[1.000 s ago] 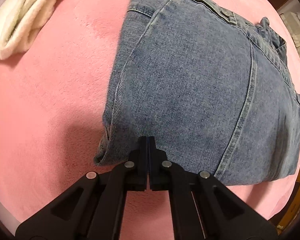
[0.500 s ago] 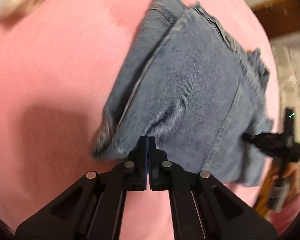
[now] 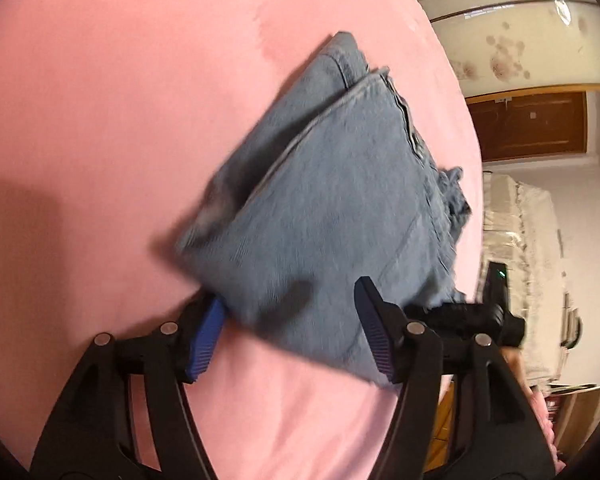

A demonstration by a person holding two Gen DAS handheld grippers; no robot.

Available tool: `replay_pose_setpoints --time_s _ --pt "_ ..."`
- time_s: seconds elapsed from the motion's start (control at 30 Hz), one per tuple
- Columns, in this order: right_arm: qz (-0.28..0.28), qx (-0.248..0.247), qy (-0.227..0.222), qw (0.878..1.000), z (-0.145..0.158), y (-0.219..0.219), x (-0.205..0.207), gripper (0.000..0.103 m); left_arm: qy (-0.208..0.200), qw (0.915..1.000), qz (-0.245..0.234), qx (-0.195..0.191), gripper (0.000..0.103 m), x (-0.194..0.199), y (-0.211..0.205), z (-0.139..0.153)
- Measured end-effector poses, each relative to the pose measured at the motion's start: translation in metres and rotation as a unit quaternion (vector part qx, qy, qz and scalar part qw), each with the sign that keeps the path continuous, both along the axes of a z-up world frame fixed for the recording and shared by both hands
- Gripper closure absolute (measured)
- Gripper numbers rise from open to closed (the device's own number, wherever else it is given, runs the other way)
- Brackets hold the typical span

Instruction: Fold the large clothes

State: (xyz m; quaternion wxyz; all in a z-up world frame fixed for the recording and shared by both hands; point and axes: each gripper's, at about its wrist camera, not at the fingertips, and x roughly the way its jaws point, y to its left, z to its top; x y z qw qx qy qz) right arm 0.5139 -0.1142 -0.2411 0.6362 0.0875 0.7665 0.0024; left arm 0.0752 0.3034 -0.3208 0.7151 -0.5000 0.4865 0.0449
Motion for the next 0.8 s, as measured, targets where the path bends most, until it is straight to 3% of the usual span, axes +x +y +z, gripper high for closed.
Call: replay_pose_setpoints --time_s 0.17,0.43,0.47,0.53,0.6,0.7,0.8 --pt "-0.006 -0.004 -0.009 1.000 0.001 0.002 -0.004 0.103 0.010 0.9988 0.041 -0.026 0.041 0.008 0.007 -0.015" --pt "-0.041 0.009 -0.042 0.998 0.004 -0.013 -0.017 0.103 0.011 0.9963 0.084 -0.009 0.041 0.006 0.012 -0.020" --pt "-0.044 0.009 -0.045 0.998 0.005 -0.013 -0.021 0.103 0.010 0.9953 0.096 -0.006 0.044 0.011 0.012 -0.021" --pt "-0.046 0.009 -0.051 0.998 0.008 -0.016 -0.024 0.103 0.021 0.9930 0.115 0.012 0.066 0.013 0.014 -0.020" --pt "-0.052 0.007 -0.058 0.997 0.007 -0.016 -0.033 0.103 0.020 0.9932 0.113 0.019 0.074 0.017 0.013 -0.020" --pt "-0.060 -0.004 -0.073 0.996 0.011 -0.009 -0.051 0.103 0.008 0.9941 0.106 0.021 0.084 0.014 0.015 -0.017" --pt "-0.067 -0.004 -0.081 0.994 0.013 -0.001 -0.065 0.103 -0.006 0.9950 0.093 0.036 0.087 0.013 0.015 -0.006"
